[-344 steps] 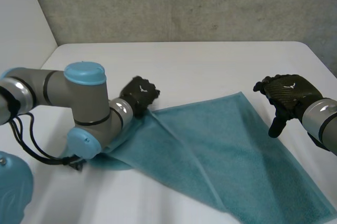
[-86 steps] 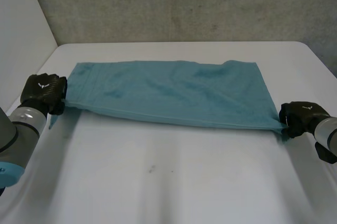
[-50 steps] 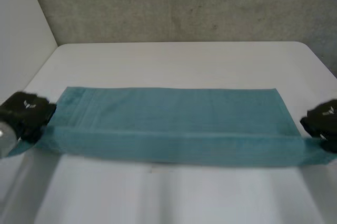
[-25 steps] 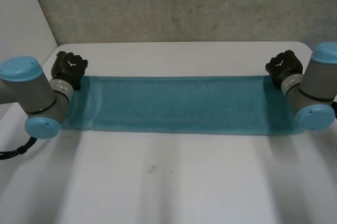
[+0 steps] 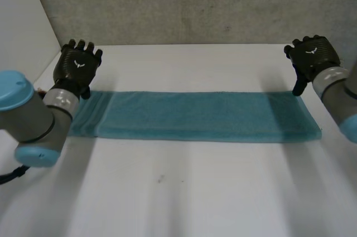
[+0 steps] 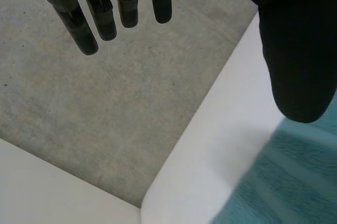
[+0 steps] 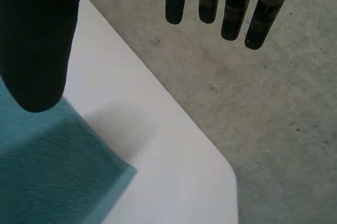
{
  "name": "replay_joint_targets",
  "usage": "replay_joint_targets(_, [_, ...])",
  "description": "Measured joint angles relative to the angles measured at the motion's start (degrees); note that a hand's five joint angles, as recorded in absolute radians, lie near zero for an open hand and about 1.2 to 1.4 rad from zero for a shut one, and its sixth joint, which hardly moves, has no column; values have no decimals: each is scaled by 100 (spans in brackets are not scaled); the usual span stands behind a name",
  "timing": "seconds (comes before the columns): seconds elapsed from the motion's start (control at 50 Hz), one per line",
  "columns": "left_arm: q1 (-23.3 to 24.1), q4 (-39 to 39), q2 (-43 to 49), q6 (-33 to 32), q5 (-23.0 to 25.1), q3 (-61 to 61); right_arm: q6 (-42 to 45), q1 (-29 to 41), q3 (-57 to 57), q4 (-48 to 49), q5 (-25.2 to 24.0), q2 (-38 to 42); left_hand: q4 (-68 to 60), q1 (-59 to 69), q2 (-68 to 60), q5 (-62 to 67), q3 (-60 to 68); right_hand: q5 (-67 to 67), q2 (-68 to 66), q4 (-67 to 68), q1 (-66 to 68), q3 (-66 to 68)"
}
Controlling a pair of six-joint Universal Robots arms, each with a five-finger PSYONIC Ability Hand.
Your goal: Fold the laundry
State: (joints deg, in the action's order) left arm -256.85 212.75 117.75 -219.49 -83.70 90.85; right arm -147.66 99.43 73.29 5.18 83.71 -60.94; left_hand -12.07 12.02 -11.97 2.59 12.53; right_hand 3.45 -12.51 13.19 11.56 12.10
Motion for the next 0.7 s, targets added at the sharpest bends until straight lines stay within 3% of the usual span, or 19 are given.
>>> replay_joint_targets(0.16, [-7,-60,-834,478,29,1165,-148,-599,1021,-490,-600,-595,0,0,5,0,0,3,-9,0,0,13])
replay_joint_targets(0.28, [-26,-214,-1272,1359,38,1607,-127,-999,1393,-981,-935,-607,0,0,5,0,0,431,-533,462,347,585])
replay_joint_targets(0.38, [-66,-341,-1392,1965,31,1654,-120,-1335,1501,-1027,-1312,-161,0,0,5,0,0,927,-1056,1031,855,1146])
replay_joint_targets(0.6, [-95,-363,-1359,2089,21,1629,-115,-1574,1413,-614,-1474,463,0,0,5,-1,0,2111,-2384,2277,1939,2413])
replay_joint_targets(0.62, [-93,-363,-1355,2082,18,1632,-114,-1595,1396,-537,-1467,504,0,0,5,0,0,3314,-3724,3518,2930,3637])
replay_joint_targets(0.64, [-93,-363,-1355,2082,18,1632,-114,-1595,1396,-537,-1467,504,0,0,5,0,0,3314,-3724,3518,2930,3637])
replay_joint_targets(0.66, [-92,-361,-1354,2075,17,1634,-114,-1617,1383,-462,-1451,530,0,0,5,2,0,4762,-5095,4956,3833,5101])
replay_joint_targets(0.7, [-88,-361,-1355,2068,14,1636,-117,-1684,1341,-331,-1367,552,0,0,5,0,0,5188,-5435,5459,4147,5531])
